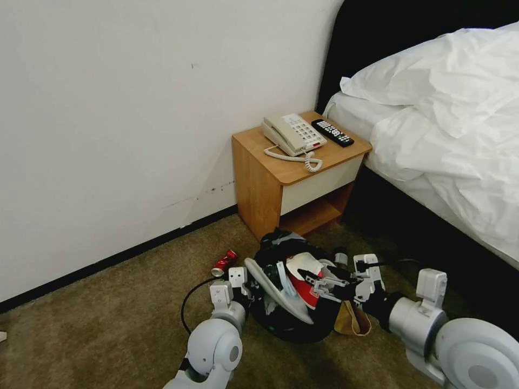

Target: Pick up the trash bin, then pick up the garbage from the floor and place it into the trash bin.

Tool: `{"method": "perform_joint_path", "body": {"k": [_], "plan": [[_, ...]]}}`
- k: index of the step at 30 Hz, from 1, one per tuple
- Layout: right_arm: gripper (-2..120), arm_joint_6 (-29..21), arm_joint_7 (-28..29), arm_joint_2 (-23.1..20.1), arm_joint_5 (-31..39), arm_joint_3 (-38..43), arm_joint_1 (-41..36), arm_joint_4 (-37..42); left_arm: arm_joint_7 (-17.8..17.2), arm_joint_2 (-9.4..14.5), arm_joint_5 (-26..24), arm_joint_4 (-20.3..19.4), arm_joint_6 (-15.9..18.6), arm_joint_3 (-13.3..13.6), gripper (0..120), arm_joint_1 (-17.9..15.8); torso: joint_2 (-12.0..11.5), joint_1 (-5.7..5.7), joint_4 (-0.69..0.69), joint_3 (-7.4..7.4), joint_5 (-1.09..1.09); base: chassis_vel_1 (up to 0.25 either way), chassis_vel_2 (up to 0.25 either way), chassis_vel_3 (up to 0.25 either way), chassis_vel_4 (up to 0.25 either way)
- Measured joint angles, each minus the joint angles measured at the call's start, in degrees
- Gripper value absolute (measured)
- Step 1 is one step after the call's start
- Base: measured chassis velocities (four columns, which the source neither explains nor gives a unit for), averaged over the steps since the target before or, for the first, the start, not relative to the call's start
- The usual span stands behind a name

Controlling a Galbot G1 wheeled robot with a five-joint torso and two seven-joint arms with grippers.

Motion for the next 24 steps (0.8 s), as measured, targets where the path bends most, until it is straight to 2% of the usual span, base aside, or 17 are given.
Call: {"method": "perform_joint_path", "body": {"k": [3, 6, 7, 8, 9, 10, 13, 18, 22, 24], "plan": [[100, 0.29, -0.04, -0.84, 1.66, 3.31, -0.63, 2.02, -4.49, 1.37, -3.34, -1.68, 2.5, -0.54, 0, 0.69, 0.0, 0.0, -0.01, 0.0, -0.01, 0.0, 0.0, 0.0, 0.0], [100, 0.53, -0.04, -0.89, 2.03, 3.85, -0.6, 2.15, -6.17, 1.65, -4.24, -2.22, 3.11, -0.85, 0, 1.01, 0.0, 0.0, 0.0, 0.0, 0.0, 0.0, 0.0, 0.0, 0.0], [100, 0.93, -0.04, -0.87, 2.57, 4.56, -0.39, 2.22, -10.39, 1.89, -7.43, -3.21, 4.18, -1.14, 0, 1.41, 0.0, 0.0, 0.02, 0.0, 0.0, 0.0, 0.0, 0.0, 0.0], [100, 0.93, -0.04, -0.87, 2.57, 4.56, -0.39, 2.22, -10.39, 1.89, -7.43, -3.21, 4.18, -1.14, 0, 1.41, 0.0, 0.0, 0.02, 0.0, 0.0, 0.0, 0.0, 0.0, 0.0], [100, 1.23, -0.04, -0.69, 2.98, 5.19, -0.25, 2.24, -14.66, 2.08, -10.75, -3.92, 5.05, -1.26, 0, 1.73, 0.0, 0.0, 0.0, 0.0, 0.0, 0.0, 0.0, 0.0, 0.0], [100, 1.34, -0.03, -0.58, 3.14, 5.61, -0.28, 2.24, -16.55, 2.31, -12.22, -4.39, 5.13, -1.47, 0, 1.93, 0.0, 0.0, 0.0, 0.0, 0.0, 0.0, 0.0, 0.0, 0.0], [100, 1.46, -0.03, -0.25, 3.2, 6.44, -0.41, 2.24, -18.24, 3.18, -13.94, -5.32, 5.14, -2.04, 0, 2.27, 0.0, 0.0, 0.0, 0.0, -0.01, 0.0, 0.0, 0.0, 0.0], [100, 1.59, -0.04, 0.75, 2.89, 7.2, -0.39, 2.21, -18.28, 5.2, -15.06, -6.42, 5.06, -2.99, 0, 2.9, 0.0, 0.0, 0.0, 0.0, -0.01, 0.0, 0.0, 0.0, 0.0], [100, 1.6, -0.16, 2.24, 1.66, 7.95, -0.75, 2.18, -18.15, 7.94, -16.28, -8.07, 4.41, -4.22, 0, 4.13, 0.0, 0.0, 0.0, 0.0, -0.01, 0.0, 0.0, 0.0, 0.0], [100, 1.59, -0.16, 2.34, 1.55, 7.98, -0.79, 2.18, -18.13, 8.2, -16.42, -8.26, 4.33, -4.37, 0, 4.28, 0.0, 0.0, 0.0, 0.0, -0.01, 0.0, 0.0, 0.0, 0.0]]}}
